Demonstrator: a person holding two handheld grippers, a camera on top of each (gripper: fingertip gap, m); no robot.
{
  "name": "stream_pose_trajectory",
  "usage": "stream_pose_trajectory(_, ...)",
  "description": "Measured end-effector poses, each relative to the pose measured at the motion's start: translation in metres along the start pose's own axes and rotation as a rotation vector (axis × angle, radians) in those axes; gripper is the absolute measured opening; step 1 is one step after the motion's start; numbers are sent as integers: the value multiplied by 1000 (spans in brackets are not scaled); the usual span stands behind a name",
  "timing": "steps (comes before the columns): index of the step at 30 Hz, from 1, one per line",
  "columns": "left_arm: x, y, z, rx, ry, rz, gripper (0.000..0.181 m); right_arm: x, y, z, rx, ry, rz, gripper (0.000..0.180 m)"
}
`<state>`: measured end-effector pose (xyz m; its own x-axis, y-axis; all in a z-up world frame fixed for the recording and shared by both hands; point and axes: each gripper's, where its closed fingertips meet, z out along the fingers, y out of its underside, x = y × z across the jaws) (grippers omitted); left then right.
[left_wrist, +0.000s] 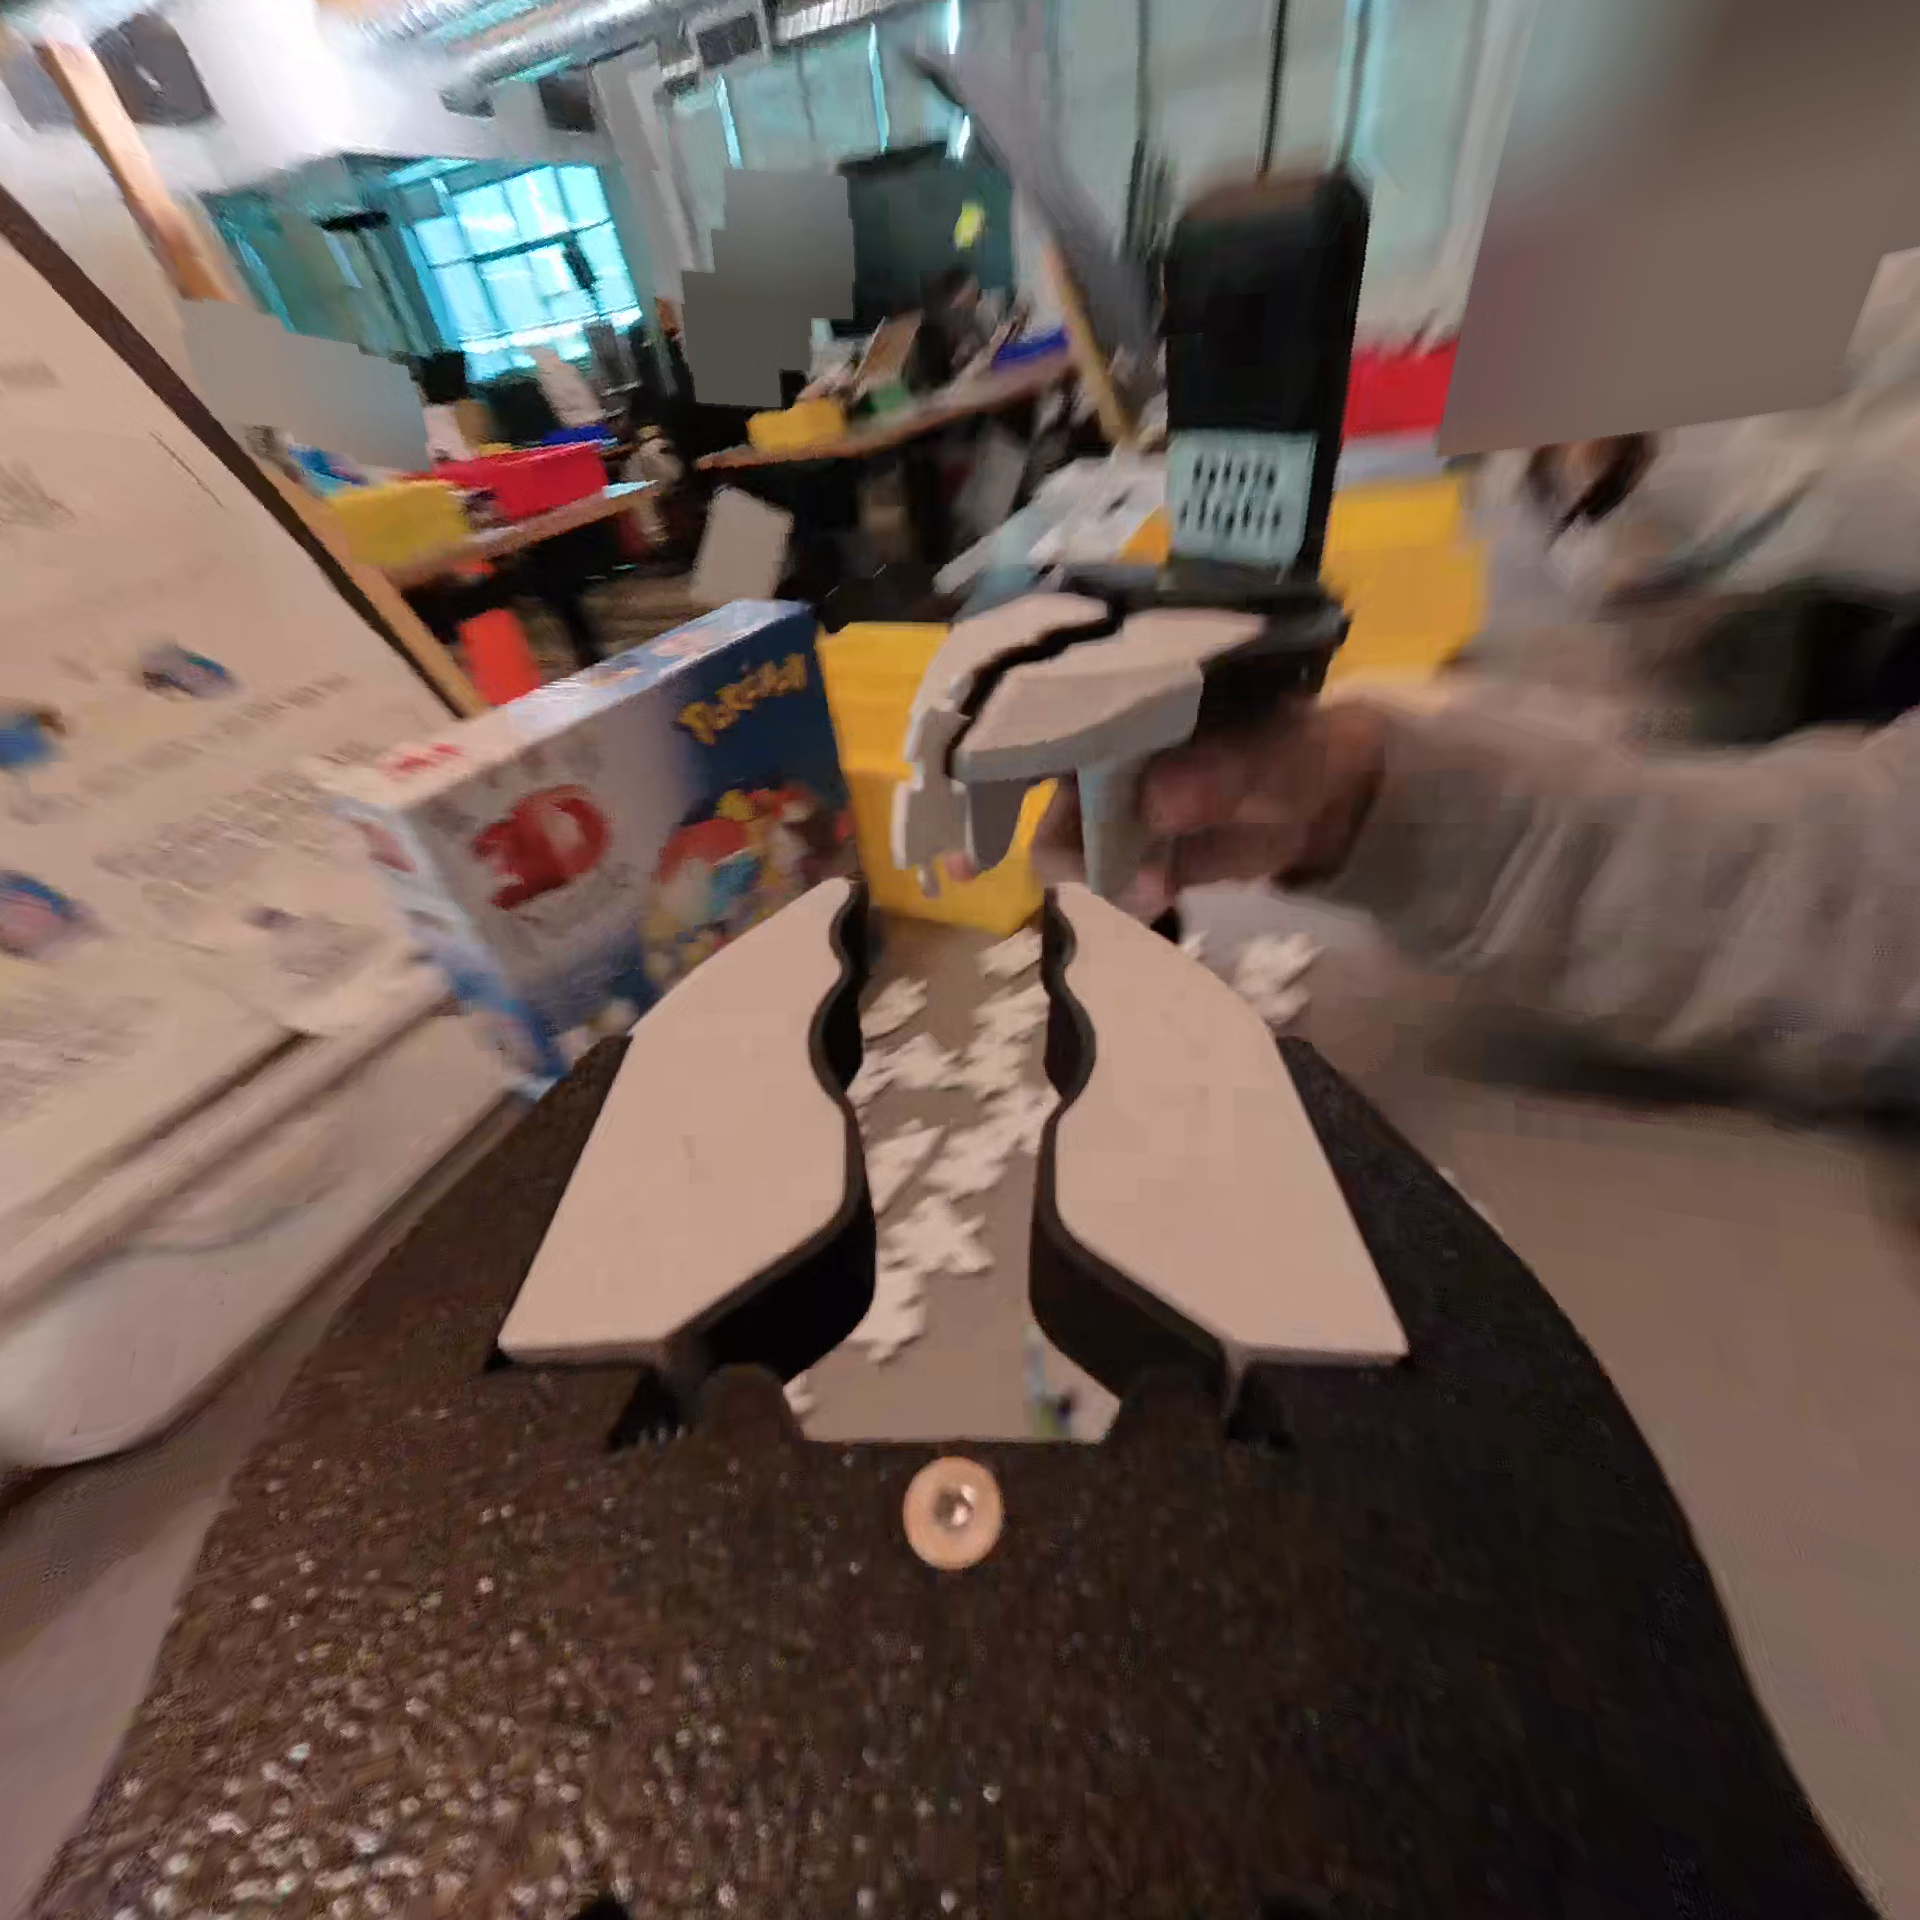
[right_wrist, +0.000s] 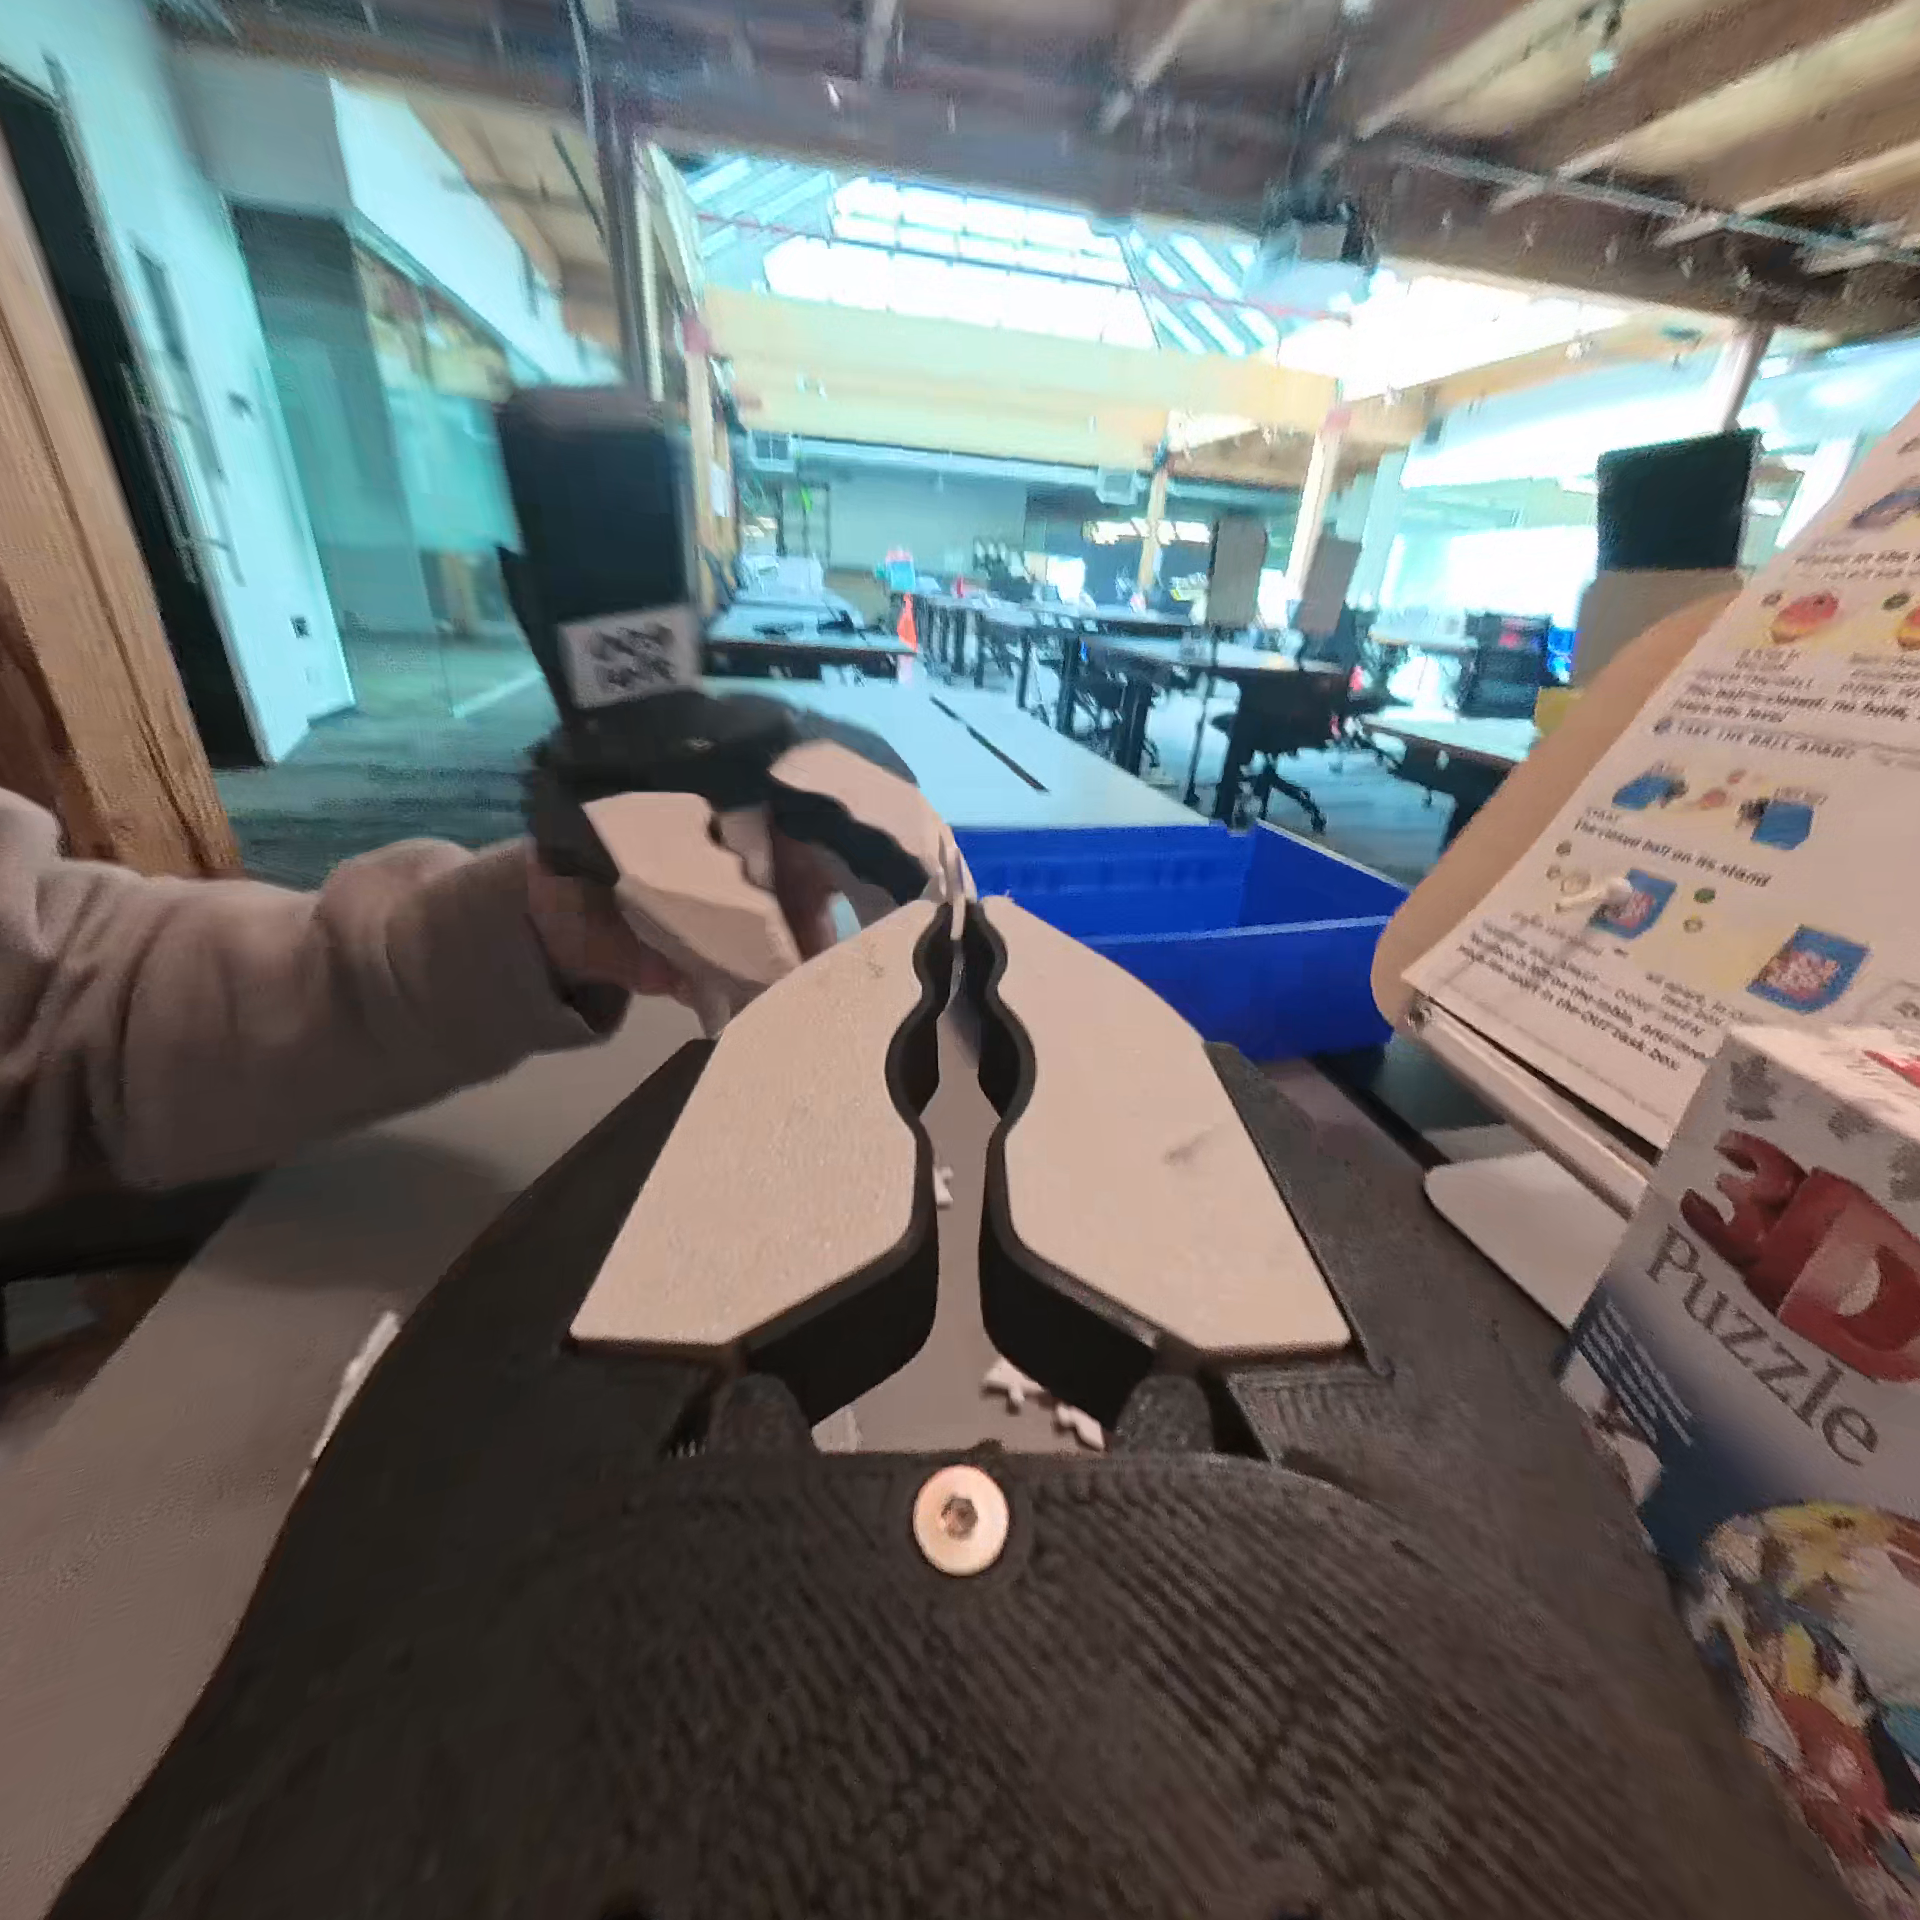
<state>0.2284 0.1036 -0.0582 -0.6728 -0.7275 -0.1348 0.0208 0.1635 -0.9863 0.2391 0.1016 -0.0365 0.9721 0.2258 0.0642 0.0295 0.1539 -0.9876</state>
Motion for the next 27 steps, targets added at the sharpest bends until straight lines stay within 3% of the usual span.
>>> stream_pose_trajectory(2, 0, -10, 0, 106, 82, -188, 24, -5, -6, -2, 59, -40, 17, 2)
stream_pose_trajectory(4, -1, -16, 3, 161, 118, -256, 18, -2, -9, -4, 89, -35, 38, 2)
stream_pose_trajectory(10, 2, -24, 16, 158, 120, -162, 12, 4, -17, -12, 171, -43, 99, 2)
stream_pose_trajectory(17, -7, -23, 19, 124, 75, -81, 1, 5, -13, -10, 147, -43, 84, 2)
stream_pose_trajectory(19, -11, -15, 20, 36, 53, -47, 1, 7, -4, -12, 52, -36, 52, 6)
stream_pose_trajectory(23, -18, 9, 14, -251, 20, 83, 2, 14, 7, -20, -137, 49, -112, 32)
stream_pose_trajectory(27, -4, 26, 11, -426, 73, 150, 2, 10, 15, -15, -267, 74, -216, 37)
